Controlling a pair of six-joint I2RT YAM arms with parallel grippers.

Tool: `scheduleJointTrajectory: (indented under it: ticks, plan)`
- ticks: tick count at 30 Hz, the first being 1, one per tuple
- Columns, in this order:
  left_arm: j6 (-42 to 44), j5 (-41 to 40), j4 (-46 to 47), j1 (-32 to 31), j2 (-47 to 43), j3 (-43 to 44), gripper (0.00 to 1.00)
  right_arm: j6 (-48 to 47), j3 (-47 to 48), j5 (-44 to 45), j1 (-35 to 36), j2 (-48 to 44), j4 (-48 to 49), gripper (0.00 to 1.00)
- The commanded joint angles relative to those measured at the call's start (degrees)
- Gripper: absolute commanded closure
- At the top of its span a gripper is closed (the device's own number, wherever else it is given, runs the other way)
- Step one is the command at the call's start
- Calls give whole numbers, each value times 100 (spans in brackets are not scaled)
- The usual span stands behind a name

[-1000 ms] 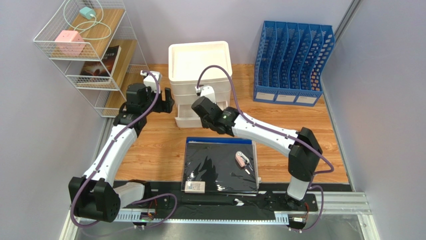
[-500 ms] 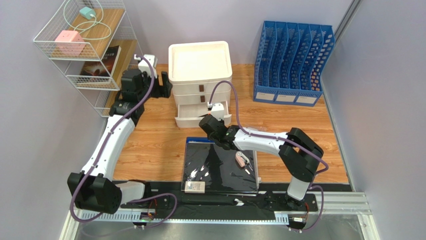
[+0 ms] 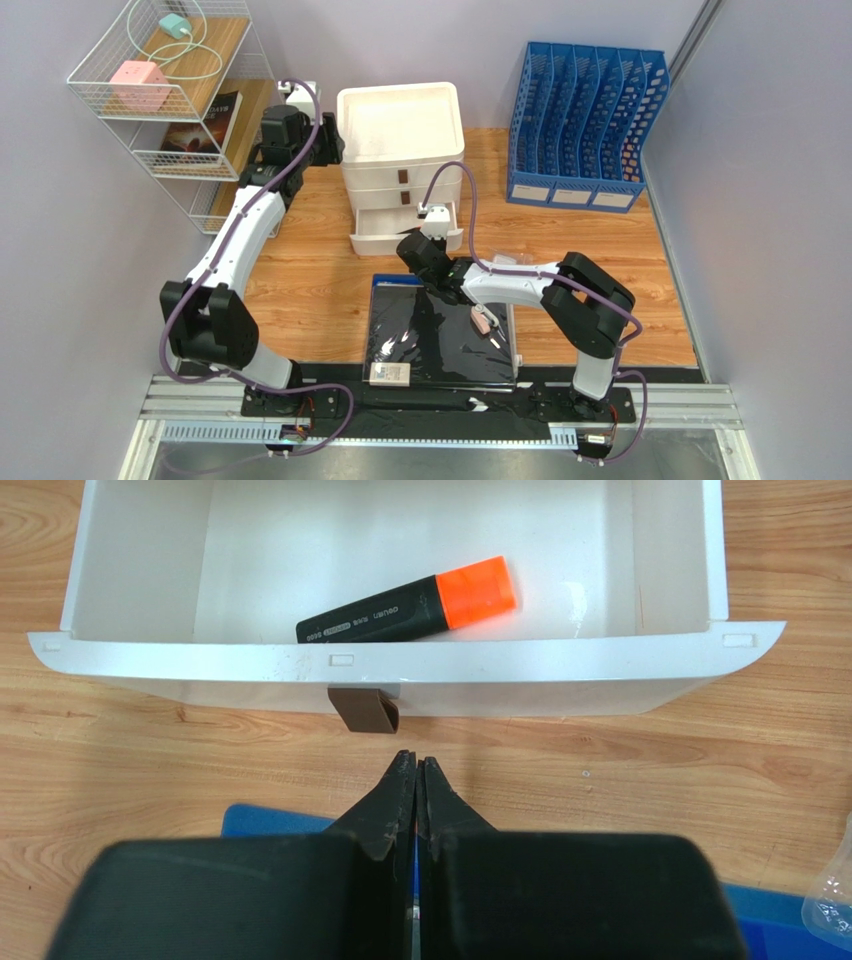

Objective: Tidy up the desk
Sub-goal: Close the drawer in the storage box.

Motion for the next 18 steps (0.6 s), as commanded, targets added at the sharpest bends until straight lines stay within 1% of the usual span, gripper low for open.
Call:
scheduleJointTrajectory:
  ticks: [1,9,10,11,12,14,15,17,18]
  plan:
    - [13,-166,114,5,180,196,44,168,-67,440,47,131,662,100]
    - [31,-201,132,-3,506,415,45,212,-32,607,47,351,961,100]
    - [39,-210,132,-3,541,424,49,229,-14,686,47,412,988,100]
    - [40,-184,132,-3,541,407,55,229,-14,721,47,439,1014,100]
    - [48,-157,141,-3,541,389,69,221,-5,783,47,474,1049,100]
    - [83,-52,167,-3,532,319,81,212,74,906,21,614,1137,100]
    - [101,-34,176,-12,541,310,90,203,117,941,12,675,1155,100]
    - [145,-25,202,-21,532,257,99,203,275,1029,-23,860,1164,100]
    - [171,-8,194,-38,532,257,100,203,311,1038,-32,913,1173,100]
